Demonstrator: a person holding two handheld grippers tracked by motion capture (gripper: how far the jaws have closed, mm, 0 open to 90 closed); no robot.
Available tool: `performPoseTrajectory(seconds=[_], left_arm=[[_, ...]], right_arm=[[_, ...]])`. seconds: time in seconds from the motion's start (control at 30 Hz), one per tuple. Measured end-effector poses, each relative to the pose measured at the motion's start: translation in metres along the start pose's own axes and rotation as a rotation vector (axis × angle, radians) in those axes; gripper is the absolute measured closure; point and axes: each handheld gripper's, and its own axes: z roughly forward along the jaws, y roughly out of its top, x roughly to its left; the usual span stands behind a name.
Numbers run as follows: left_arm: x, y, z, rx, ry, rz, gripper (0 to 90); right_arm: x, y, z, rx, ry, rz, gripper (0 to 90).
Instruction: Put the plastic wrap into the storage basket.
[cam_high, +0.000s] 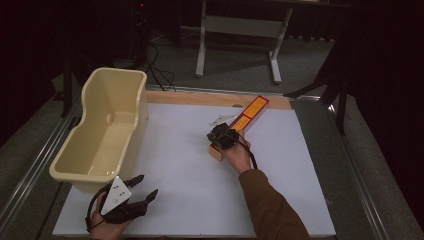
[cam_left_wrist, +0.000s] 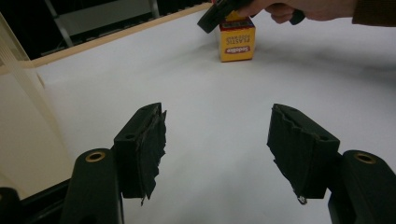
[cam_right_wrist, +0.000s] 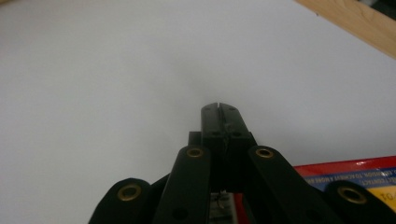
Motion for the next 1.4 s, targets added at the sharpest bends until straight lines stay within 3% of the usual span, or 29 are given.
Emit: performPoseTrajectory(seconds=[0.2,0.5,0.8,0.87,0.97,1.0,1.1,1.2,1.23,1.27,1.3,1.33,1.4], left_arm=[[0.0,0.0,0.0,-0.002,-0.001,-0.001,36.1],[0.0,-0.001,-0.002,-0.003,0.004,-0.002,36.0],[0.0,-0.001,-0.002,0.002,0.012,-0.002,35.7],[0.0,-0.001,-0.001,0.001,0.014,-0.001,35.5],[0.0,-0.002,-0.001,0.0,0.017,-0.003,35.5],[0.0,-0.002,-0.001,0.001,0.018,-0.004,35.6],[0.0,-0.001,-0.001,0.0,0.02,-0.003,35.5],[0.0,-0.001,0.0,0.001,0.022,-0.003,35.5],[0.0,-0.001,0.0,0.002,0.022,-0.002,35.5],[0.0,-0.001,0.001,0.002,0.023,-0.002,35.5],[0.0,-0.001,0.001,0.002,0.023,-0.002,35.4],[0.0,-0.001,0.001,0.001,0.023,-0.007,35.2],[0.001,-0.001,0.001,0.001,0.023,-0.007,35.2]], right_arm=[[-0.003,0.003,0.006,0.058,-0.012,0.024,90.0],[0.003,-0.001,-0.006,0.192,-0.045,-0.066,90.0],[-0.006,-0.048,-0.04,0.246,-0.1,-0.052,90.0],[-0.015,-0.065,-0.053,0.22,-0.109,-0.03,90.0],[-0.019,-0.072,-0.059,0.214,-0.116,-0.013,90.0],[-0.031,-0.087,-0.073,0.207,-0.135,0.024,90.0],[-0.046,-0.102,-0.088,0.208,-0.176,0.058,90.0],[-0.06,-0.112,-0.099,0.179,-0.168,0.105,89.3],[-0.061,-0.113,-0.102,0.154,-0.147,0.104,87.2],[-0.063,-0.113,-0.107,0.098,-0.097,0.091,83.3],[-0.063,-0.113,-0.107,0.098,-0.097,0.091,83.3],[-0.063,-0.11,-0.116,0.023,-0.101,0.057,73.9],[-0.066,-0.105,-0.12,-0.015,-0.126,0.053,60.7]])
